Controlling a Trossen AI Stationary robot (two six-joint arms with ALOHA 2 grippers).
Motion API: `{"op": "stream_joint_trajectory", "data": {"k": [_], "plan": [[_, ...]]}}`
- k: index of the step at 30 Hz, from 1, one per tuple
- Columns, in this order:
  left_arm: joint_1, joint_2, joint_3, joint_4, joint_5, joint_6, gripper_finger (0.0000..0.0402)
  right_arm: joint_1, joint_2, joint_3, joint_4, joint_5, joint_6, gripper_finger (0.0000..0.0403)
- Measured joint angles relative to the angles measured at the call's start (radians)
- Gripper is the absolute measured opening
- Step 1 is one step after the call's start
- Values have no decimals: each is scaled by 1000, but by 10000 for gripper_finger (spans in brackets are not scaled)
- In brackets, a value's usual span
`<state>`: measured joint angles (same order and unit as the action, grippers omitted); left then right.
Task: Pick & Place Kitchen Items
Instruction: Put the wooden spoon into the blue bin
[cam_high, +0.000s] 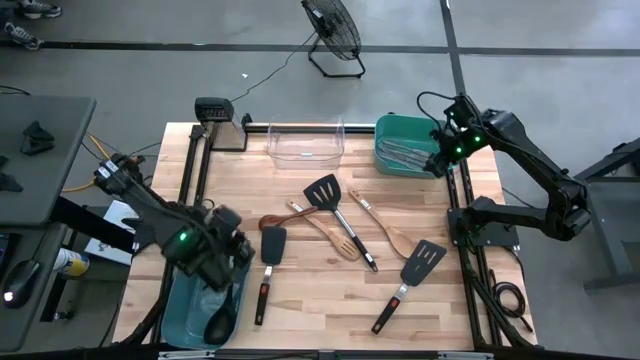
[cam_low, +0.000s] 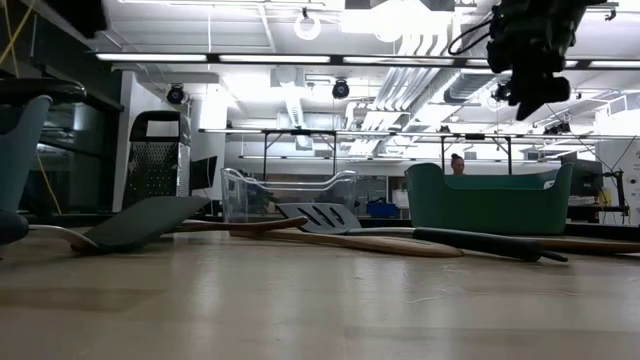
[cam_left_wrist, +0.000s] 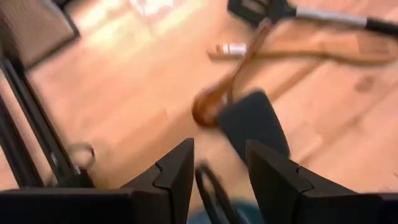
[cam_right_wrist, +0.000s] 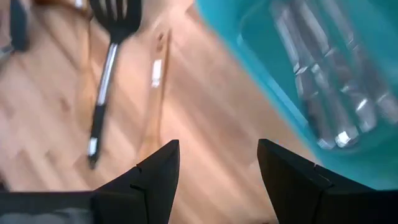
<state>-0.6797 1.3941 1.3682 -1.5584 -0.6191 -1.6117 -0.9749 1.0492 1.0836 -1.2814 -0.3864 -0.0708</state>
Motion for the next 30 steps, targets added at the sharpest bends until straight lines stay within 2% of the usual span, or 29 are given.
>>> {"op": "stream_joint_trajectory", "data": {"k": [6, 9, 13, 18, 25, 30], "plan": [[138, -33, 0, 76, -95, 224, 142, 2, 0, 0, -19, -19, 59, 208], [206, -44, 0, 118, -100, 342, 142, 30, 0, 0, -15, -47, 72, 208], [273, -46, 0, 126, -99, 421, 142, 102, 0, 0, 0, -38, 78, 208], [317, -45, 0, 126, -97, 483, 142, 247, 0, 0, 67, 62, 150, 208], [378, -65, 0, 149, -97, 527, 142, 475, 13, 0, 191, 276, 302, 208], [423, -90, 0, 202, -96, 611, 142, 580, 70, 0, 238, 357, 412, 208]]}}
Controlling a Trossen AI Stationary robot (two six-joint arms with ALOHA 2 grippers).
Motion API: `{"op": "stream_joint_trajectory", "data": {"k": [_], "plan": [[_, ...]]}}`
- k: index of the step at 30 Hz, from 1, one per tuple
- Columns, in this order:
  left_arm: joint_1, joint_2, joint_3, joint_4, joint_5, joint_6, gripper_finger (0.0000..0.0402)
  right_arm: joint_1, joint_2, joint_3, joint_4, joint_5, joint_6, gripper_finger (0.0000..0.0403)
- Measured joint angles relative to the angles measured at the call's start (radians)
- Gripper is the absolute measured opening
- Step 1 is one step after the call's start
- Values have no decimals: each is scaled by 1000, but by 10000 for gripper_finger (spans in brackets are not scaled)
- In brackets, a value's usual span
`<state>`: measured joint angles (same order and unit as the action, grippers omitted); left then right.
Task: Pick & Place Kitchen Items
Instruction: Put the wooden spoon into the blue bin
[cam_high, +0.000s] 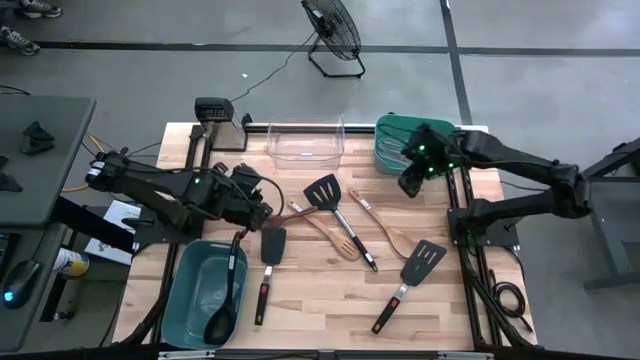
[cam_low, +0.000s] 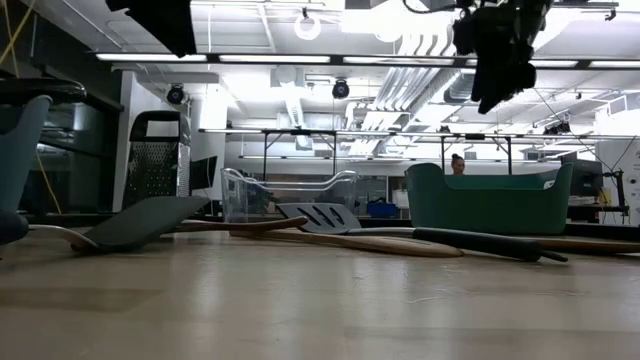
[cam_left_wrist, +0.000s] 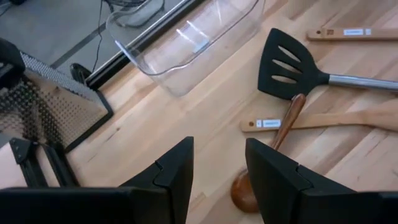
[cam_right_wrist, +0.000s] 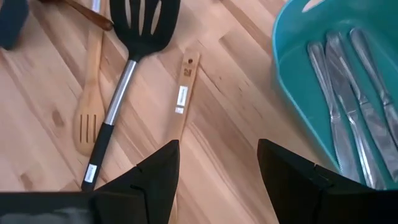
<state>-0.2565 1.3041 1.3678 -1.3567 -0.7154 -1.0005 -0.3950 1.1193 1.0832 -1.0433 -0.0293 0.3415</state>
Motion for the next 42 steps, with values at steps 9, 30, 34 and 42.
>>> {"op": "stream_joint_trajectory", "data": {"k": [9, 30, 34, 42], "plan": [[92, -12, 0, 109, 23, 166, 142, 156, 163, -42, 65, 27, 143, 208], [315, -11, 0, 206, 179, 487, 142, 320, 479, -56, 163, 27, 402, 208], [328, -11, -1, 205, 212, 526, 142, 320, 524, -56, 180, 27, 421, 208], [329, -11, -1, 205, 213, 555, 142, 318, 568, -56, 209, 52, 441, 216]]}}
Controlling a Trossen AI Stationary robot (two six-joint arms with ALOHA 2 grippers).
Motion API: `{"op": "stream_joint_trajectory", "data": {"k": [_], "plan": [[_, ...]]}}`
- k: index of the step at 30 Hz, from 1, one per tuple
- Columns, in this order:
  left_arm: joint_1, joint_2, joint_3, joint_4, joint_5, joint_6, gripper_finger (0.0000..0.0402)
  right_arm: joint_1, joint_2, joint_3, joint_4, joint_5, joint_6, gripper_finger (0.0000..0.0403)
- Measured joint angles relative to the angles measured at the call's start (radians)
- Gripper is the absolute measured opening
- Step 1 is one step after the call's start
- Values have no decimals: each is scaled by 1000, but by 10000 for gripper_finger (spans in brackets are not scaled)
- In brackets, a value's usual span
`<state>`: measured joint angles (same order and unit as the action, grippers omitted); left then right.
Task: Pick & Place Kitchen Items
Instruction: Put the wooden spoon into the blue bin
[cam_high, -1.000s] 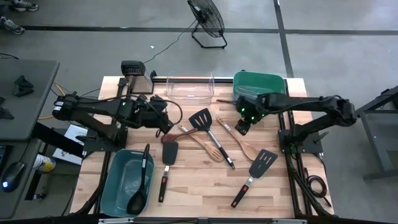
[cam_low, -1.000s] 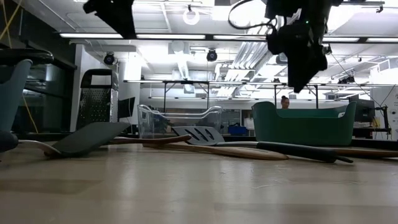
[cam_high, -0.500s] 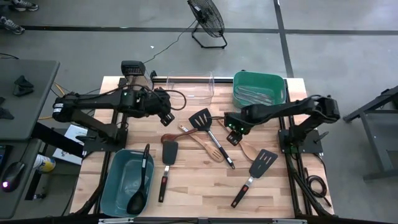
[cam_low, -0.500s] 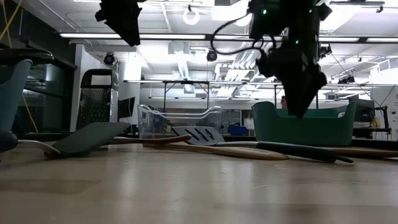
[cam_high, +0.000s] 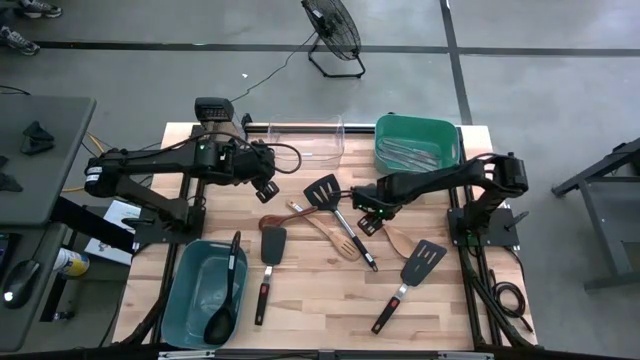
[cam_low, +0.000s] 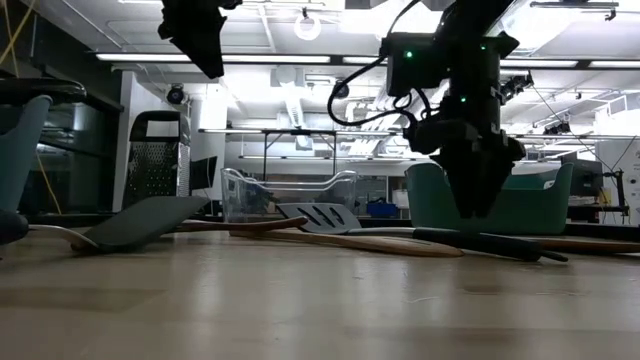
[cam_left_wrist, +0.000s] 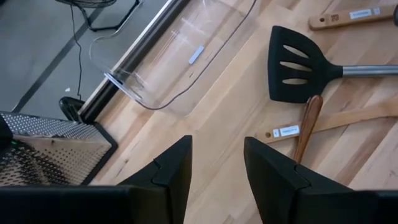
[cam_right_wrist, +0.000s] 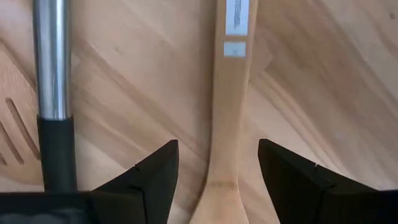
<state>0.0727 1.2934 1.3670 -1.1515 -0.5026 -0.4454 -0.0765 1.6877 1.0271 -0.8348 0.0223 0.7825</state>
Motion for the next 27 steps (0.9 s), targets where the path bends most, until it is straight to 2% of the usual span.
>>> {"op": "stream_joint_trajectory", "data": {"k": [6, 14, 19, 27], "plan": [[0, 1, 0, 0, 4, 0, 142, 0, 16, 0, 11, 40, -28, 238], [0, 1, 0, 0, 5, 0, 142, -9, 21, -3, 22, 39, -53, 235], [0, 1, 0, 0, 7, 0, 142, -33, 22, -56, 76, -12, -43, 235], [0, 1, 0, -1, 24, 0, 142, -26, 21, -82, 82, -35, -95, 234]]}}
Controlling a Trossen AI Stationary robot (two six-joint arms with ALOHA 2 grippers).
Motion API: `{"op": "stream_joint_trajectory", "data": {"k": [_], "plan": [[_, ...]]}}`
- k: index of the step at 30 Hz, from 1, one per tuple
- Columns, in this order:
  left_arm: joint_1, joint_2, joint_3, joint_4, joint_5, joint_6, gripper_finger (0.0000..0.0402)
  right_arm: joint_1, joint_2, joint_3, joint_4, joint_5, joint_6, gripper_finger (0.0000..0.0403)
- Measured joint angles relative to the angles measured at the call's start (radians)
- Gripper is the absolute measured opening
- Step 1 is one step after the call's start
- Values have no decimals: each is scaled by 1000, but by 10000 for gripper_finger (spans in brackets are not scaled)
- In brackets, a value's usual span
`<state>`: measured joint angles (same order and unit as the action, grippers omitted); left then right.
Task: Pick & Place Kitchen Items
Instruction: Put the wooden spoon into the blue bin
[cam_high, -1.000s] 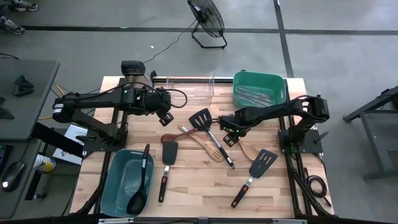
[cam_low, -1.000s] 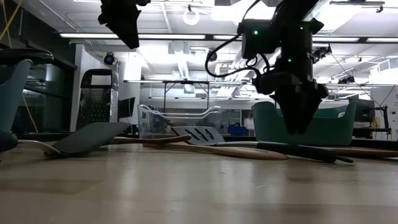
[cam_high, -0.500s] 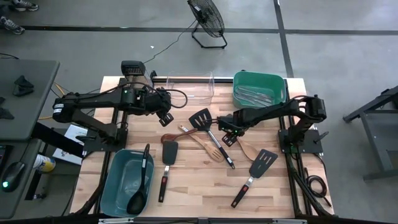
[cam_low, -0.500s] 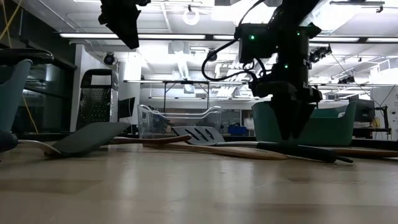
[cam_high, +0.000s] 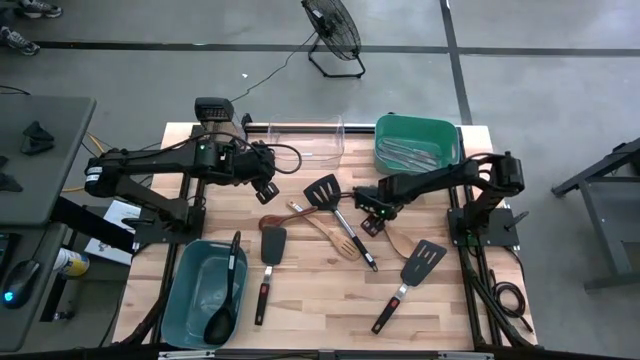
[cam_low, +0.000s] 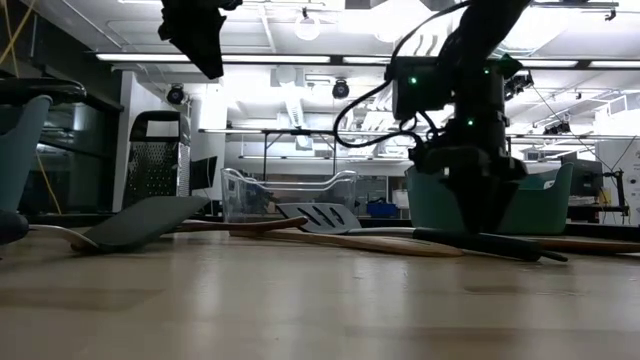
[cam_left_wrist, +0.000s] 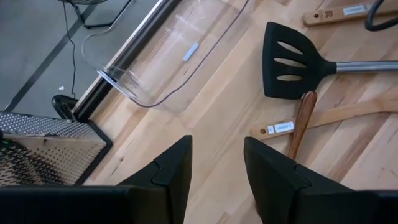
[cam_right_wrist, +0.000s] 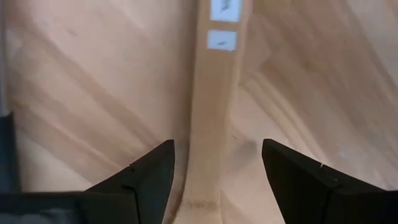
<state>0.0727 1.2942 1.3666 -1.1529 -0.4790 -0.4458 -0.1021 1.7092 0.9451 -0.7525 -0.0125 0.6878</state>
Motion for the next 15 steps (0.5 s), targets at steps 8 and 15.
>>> {"op": "stream_joint_trajectory", "data": {"k": [8, 15], "plan": [[0, 0, 0, 0, 21, -1, 142, 50, 0, -13, 13, -40, 14, 234], [0, 0, 0, 0, 25, -1, 142, 65, -7, -69, 38, -32, 63, 234]]}}
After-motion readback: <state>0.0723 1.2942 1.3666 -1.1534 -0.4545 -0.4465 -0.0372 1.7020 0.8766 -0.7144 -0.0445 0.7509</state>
